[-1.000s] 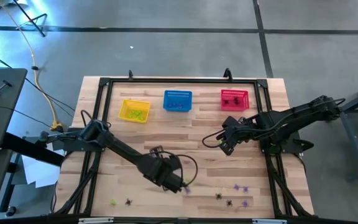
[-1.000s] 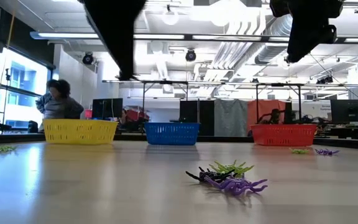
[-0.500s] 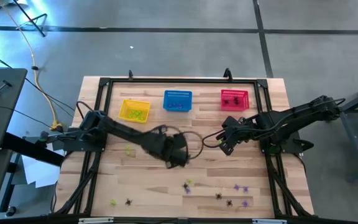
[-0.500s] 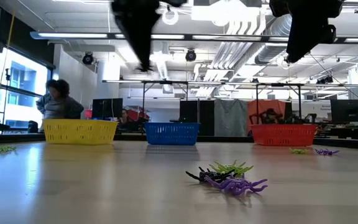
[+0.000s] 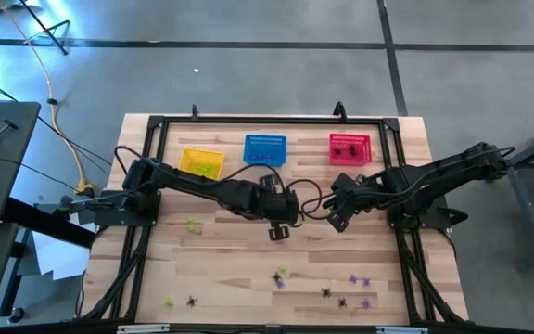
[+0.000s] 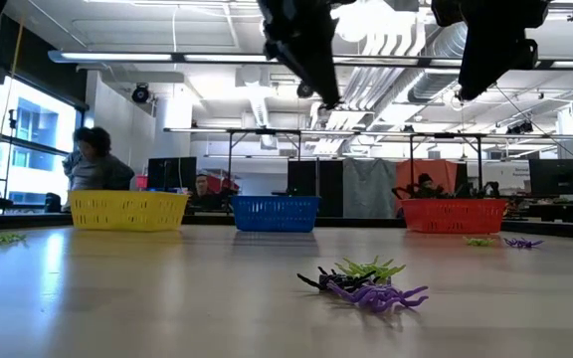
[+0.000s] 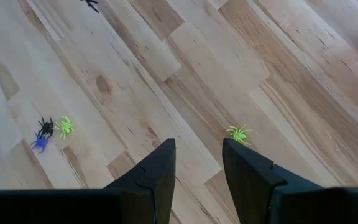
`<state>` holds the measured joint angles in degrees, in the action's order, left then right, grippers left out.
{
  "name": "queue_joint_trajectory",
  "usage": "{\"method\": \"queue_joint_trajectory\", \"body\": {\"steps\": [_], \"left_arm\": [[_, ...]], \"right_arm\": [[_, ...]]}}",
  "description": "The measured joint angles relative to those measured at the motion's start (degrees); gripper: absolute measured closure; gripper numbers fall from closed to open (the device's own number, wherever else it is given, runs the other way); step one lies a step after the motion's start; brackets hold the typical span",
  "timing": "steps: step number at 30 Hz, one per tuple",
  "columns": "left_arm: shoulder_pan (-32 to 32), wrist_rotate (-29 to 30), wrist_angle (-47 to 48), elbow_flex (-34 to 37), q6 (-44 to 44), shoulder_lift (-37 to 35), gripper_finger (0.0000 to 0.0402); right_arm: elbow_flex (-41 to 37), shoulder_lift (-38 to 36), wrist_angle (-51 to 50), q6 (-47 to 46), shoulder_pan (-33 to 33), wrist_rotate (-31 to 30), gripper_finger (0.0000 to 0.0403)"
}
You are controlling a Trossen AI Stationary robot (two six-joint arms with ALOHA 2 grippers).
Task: Sort Halloween decoration
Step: Put the black spider toy into the red bin
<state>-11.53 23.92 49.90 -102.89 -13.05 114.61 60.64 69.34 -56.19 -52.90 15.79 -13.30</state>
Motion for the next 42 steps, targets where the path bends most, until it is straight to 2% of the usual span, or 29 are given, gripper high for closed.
{"method": "queue_joint_trajectory", "body": {"steps": [7,14,22,28,34,38,42], "left_arm": [[-1.5,0.8,-2.6,0.0,0.7,0.0,0.0402],[-4.0,4.3,-1.5,0.0,-1.0,-2.2,0.0402],[-6.3,9.0,5.2,0.0,-5.1,-6.2,0.0402],[-7.2,13.9,14.8,-0.1,-11.2,-7.0,0.0402],[-8.5,14.6,16.9,-0.1,-12.3,-6.9,0.0402],[-10.1,15.9,20.3,-0.1,-14.5,-7.9,0.0402],[-12.5,20.7,25.8,-0.1,-21.1,-10.4,0.0402]], "right_arm": [[0.0,0.0,0.1,0.2,0.0,0.0,0.0273],[0.0,0.0,4.1,6.9,0.0,-3.7,0.0273],[0.0,0.0,7.9,4.6,0.0,-5.3,0.0273],[0.0,0.0,8.7,2.9,-0.1,-5.7,0.0273],[0.0,0.0,12.8,3.4,-1.3,-5.6,0.0273],[0.0,0.0,15.5,3.5,-2.0,-1.9,0.0273],[0.0,0.0,15.3,4.8,-2.0,0.5,0.0273]]}}
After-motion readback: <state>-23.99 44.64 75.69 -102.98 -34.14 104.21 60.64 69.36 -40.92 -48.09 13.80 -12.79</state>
